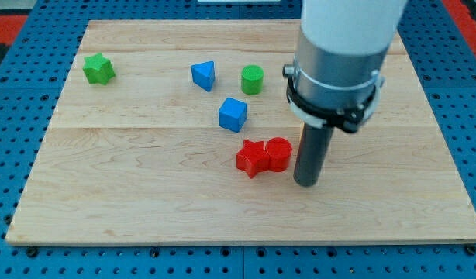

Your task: Push the red star close to blue cube

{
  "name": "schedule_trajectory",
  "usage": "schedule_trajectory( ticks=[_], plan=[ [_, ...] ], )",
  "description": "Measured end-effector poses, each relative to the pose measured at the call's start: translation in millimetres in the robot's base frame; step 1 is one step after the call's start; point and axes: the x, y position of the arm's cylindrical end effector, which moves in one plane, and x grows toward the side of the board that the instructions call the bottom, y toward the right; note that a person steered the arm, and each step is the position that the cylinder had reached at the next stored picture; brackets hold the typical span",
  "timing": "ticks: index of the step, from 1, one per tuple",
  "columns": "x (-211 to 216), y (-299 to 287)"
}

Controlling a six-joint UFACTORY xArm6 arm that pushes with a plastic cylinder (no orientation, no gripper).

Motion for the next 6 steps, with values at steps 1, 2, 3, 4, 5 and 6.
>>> schedule_trajectory(
  ticks=[1, 2, 3, 4, 5, 6],
  plan=[
    [12.6, -21.7],
    [-30.1, -60.6],
    [-40.4, -85.7],
    [-24.5, -88.7],
    [-33.5, -178.9],
    [-80.7, -277.2]
  ],
)
